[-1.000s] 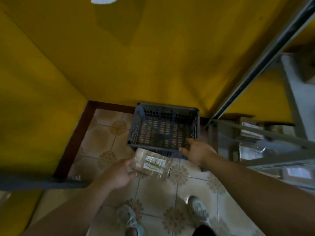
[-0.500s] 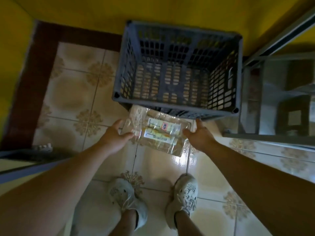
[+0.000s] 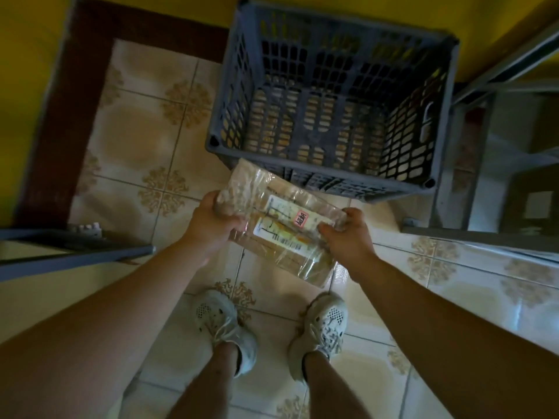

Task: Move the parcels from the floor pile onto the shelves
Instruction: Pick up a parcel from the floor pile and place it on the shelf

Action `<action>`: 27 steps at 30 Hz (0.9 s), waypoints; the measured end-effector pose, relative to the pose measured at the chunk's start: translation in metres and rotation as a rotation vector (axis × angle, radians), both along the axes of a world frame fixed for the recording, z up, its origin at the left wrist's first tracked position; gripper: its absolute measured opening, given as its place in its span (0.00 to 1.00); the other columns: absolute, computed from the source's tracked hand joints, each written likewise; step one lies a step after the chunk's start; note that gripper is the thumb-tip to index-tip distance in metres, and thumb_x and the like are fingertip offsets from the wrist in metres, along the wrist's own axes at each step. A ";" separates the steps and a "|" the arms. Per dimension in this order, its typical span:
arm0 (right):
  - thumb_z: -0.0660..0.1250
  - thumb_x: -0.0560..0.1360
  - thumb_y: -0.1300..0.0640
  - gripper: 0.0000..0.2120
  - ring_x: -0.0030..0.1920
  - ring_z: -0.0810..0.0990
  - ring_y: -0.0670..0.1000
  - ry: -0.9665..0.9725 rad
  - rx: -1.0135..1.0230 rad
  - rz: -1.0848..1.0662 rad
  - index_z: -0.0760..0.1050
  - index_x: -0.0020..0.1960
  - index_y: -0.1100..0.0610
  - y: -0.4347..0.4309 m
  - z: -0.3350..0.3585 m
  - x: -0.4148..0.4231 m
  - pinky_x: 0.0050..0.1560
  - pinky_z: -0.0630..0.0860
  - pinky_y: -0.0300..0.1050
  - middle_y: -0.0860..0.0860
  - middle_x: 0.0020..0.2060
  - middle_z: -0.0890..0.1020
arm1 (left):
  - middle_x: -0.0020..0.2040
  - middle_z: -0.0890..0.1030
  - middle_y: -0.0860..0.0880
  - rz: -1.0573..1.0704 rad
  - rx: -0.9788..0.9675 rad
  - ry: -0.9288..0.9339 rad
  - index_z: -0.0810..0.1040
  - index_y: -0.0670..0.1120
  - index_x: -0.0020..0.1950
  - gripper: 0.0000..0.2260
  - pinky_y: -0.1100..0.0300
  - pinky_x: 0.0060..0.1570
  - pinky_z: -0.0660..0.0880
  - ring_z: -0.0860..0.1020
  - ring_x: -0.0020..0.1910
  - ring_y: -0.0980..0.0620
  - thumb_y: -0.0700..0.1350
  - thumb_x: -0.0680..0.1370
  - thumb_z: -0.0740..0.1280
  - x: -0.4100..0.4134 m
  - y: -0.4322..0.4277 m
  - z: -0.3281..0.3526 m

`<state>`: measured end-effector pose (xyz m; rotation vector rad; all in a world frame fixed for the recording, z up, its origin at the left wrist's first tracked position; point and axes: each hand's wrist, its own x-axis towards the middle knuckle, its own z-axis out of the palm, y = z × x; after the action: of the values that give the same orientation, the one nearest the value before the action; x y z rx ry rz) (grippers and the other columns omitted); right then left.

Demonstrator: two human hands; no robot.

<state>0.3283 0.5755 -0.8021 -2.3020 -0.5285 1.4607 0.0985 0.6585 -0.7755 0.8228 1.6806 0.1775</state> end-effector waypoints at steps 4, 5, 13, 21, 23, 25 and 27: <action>0.74 0.66 0.42 0.25 0.53 0.80 0.56 -0.018 0.044 -0.009 0.65 0.56 0.42 -0.020 0.095 0.000 0.52 0.81 0.59 0.51 0.57 0.76 | 0.63 0.75 0.50 -0.082 0.105 0.010 0.63 0.50 0.74 0.34 0.56 0.51 0.77 0.77 0.59 0.48 0.40 0.71 0.74 -0.002 -0.001 0.105; 0.74 0.64 0.40 0.27 0.53 0.80 0.55 -0.018 0.072 -0.029 0.65 0.57 0.43 -0.021 0.125 0.000 0.53 0.81 0.59 0.52 0.58 0.76 | 0.64 0.73 0.51 -0.109 0.160 0.037 0.61 0.50 0.76 0.36 0.55 0.56 0.75 0.75 0.61 0.49 0.43 0.72 0.74 -0.002 0.000 0.136; 0.71 0.66 0.31 0.31 0.45 0.81 0.51 -0.129 0.311 -0.110 0.73 0.61 0.50 -0.063 0.349 -0.019 0.41 0.77 0.46 0.52 0.50 0.81 | 0.61 0.72 0.53 -0.161 0.614 -0.024 0.62 0.51 0.74 0.32 0.73 0.42 0.67 0.73 0.57 0.55 0.47 0.74 0.73 -0.003 -0.001 0.363; 0.66 0.77 0.43 0.11 0.42 0.81 0.51 -0.297 0.597 -0.371 0.74 0.52 0.50 -0.128 0.506 -0.069 0.38 0.79 0.49 0.52 0.45 0.80 | 0.73 0.63 0.57 -0.294 0.853 -0.383 0.45 0.58 0.79 0.41 0.57 0.58 0.70 0.68 0.66 0.55 0.47 0.77 0.70 0.004 -0.041 0.538; 0.65 0.79 0.46 0.12 0.43 0.80 0.49 -0.310 0.657 -0.419 0.74 0.56 0.53 -0.145 0.539 -0.076 0.36 0.75 0.42 0.51 0.45 0.80 | 0.69 0.66 0.59 -0.380 0.848 -0.476 0.43 0.60 0.78 0.42 0.56 0.56 0.72 0.69 0.64 0.55 0.46 0.77 0.70 0.012 -0.063 0.565; 0.64 0.79 0.44 0.12 0.44 0.80 0.50 -0.358 0.706 -0.440 0.75 0.54 0.52 -0.163 0.566 -0.079 0.39 0.76 0.46 0.50 0.44 0.80 | 0.65 0.72 0.58 -0.428 0.850 -0.576 0.43 0.61 0.78 0.42 0.57 0.52 0.76 0.75 0.61 0.56 0.43 0.77 0.69 0.022 -0.083 0.585; 0.62 0.80 0.44 0.08 0.43 0.80 0.48 -0.415 0.711 -0.415 0.73 0.50 0.49 -0.188 0.588 -0.077 0.40 0.76 0.46 0.47 0.43 0.80 | 0.64 0.74 0.56 -0.464 0.867 -0.628 0.44 0.59 0.78 0.40 0.60 0.49 0.77 0.77 0.59 0.56 0.40 0.78 0.67 0.035 -0.103 0.602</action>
<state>0.2511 0.3880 -0.2139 -1.9501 -0.5252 0.4806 0.1334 0.5557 -0.1738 1.5722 0.7458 0.7832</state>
